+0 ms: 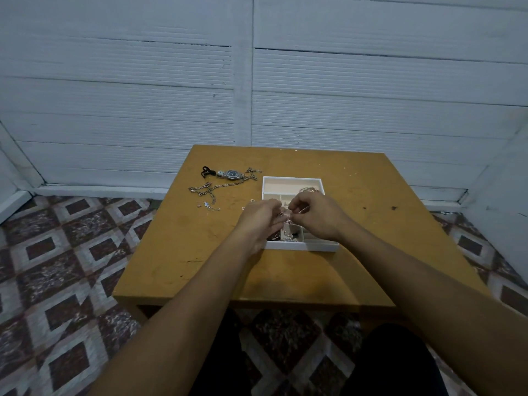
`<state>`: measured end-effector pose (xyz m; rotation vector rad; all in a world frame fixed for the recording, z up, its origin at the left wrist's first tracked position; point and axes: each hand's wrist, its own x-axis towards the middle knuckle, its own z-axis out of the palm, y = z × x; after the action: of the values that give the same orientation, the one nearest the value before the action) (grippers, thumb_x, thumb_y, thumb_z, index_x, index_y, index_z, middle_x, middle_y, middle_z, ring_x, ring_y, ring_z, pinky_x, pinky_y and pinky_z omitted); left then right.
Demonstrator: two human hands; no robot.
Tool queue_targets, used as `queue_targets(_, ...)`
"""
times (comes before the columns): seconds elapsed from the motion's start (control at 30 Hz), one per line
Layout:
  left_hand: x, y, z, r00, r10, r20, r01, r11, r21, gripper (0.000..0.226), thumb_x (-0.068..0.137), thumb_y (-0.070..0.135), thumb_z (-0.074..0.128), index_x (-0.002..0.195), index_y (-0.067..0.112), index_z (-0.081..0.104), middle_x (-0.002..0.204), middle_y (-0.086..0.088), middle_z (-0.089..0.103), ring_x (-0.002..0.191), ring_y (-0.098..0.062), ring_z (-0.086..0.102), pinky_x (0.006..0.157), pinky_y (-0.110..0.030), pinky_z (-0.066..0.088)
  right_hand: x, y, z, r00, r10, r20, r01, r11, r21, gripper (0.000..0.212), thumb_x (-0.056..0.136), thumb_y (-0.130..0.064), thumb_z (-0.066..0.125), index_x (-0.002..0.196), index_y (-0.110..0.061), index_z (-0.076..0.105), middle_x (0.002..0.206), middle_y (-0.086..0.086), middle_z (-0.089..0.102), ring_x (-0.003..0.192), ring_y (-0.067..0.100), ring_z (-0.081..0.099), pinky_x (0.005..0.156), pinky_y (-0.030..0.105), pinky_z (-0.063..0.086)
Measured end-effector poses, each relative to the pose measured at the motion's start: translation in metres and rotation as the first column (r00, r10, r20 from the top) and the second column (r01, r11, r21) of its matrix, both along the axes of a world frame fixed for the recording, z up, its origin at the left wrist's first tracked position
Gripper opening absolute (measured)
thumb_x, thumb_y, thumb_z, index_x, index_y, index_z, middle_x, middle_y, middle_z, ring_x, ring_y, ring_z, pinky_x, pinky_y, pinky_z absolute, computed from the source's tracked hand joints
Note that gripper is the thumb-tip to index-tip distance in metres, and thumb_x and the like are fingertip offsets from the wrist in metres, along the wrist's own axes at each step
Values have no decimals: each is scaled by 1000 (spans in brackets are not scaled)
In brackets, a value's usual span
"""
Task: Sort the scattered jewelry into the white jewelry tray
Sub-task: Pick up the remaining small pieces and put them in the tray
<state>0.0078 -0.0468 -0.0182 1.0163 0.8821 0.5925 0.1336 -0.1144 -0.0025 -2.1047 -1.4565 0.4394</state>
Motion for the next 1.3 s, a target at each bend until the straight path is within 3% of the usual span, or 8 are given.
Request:
queue_targets(0.1, 7, 1, -2, 994, -11, -110, 29, 986, 162, 15, 92, 7, 54, 81, 11, 63, 89, -13, 63, 85, -23, 61, 93, -42, 52, 5, -1, -6, 999, -26, 23, 26, 1000, -5, 12, 83, -15, 67, 95, -19, 68, 93, -2, 68, 88, 16, 63, 77, 27, 49)
queue_targets(0.2, 12, 2, -4, 981, -10, -194, 62, 962, 265, 13, 90, 12, 56, 84, 17, 65, 87, -11, 67, 83, -23, 60, 91, -48, 52, 7, -2, -9, 998, -43, 43, 43, 999, -4, 16, 84, -14, 66, 99, -17, 69, 97, -1, 68, 89, 16, 62, 78, 27, 48)
queue_targets(0.4, 19, 3, -4, 985, -13, -172, 61, 960, 275, 18, 89, 15, 55, 74, 14, 65, 84, -12, 63, 79, -23, 57, 80, -41, 49, 9, -3, -15, 997, -55, 63, 54, 998, 6, 16, 84, -12, 66, 100, -14, 69, 101, 2, 68, 92, 16, 59, 78, 24, 46)
queue_targets(0.53, 23, 5, -5, 984, -47, -171, 88, 966, 244, 18, 86, 26, 59, 80, 14, 71, 96, -12, 72, 95, -28, 67, 91, -44, 53, 7, -2, -18, 994, -63, 88, 61, 998, 19, 16, 83, -13, 66, 99, -12, 69, 100, 3, 69, 90, 19, 61, 75, 29, 48)
queue_targets(0.8, 22, 8, -2, 982, -81, -172, 130, 947, 294, 18, 93, 22, 57, 94, 9, 70, 100, -9, 73, 95, -19, 70, 93, -43, 51, 6, -7, -18, 982, -79, 172, 71, 996, 56, 24, 81, -14, 64, 104, -12, 69, 106, 4, 70, 98, 23, 61, 73, 30, 45)
queue_targets(0.97, 14, 7, -6, 945, 10, -328, 204, 765, 611, 15, 92, 17, 58, 102, 19, 69, 94, 2, 69, 85, -13, 65, 74, -29, 51, 9, -12, -17, 984, -67, 168, 62, 997, 35, 28, 81, -17, 65, 109, -14, 67, 114, 3, 66, 103, 20, 59, 81, 31, 48)
queue_targets(1.17, -13, 9, -10, 893, 96, -439, 333, 516, 789, 25, 92, 15, 58, 116, 12, 66, 109, 0, 67, 100, -12, 61, 86, -24, 48, 8, -11, -13, 984, -17, 176, 13, 1000, 23, 26, 83, -20, 65, 109, -17, 66, 116, 0, 65, 105, 19, 57, 85, 34, 49)
queue_targets(1.3, -42, 19, -16, 851, 151, -503, 394, 451, 801, 29, 93, 19, 55, 121, 16, 64, 120, 1, 64, 108, -12, 57, 87, -28, 48, -4, 4, -10, 986, 19, 163, -24, 999, 29, 19, 83, -19, 62, 102, -19, 67, 109, 0, 66, 100, 20, 59, 83, 37, 50)
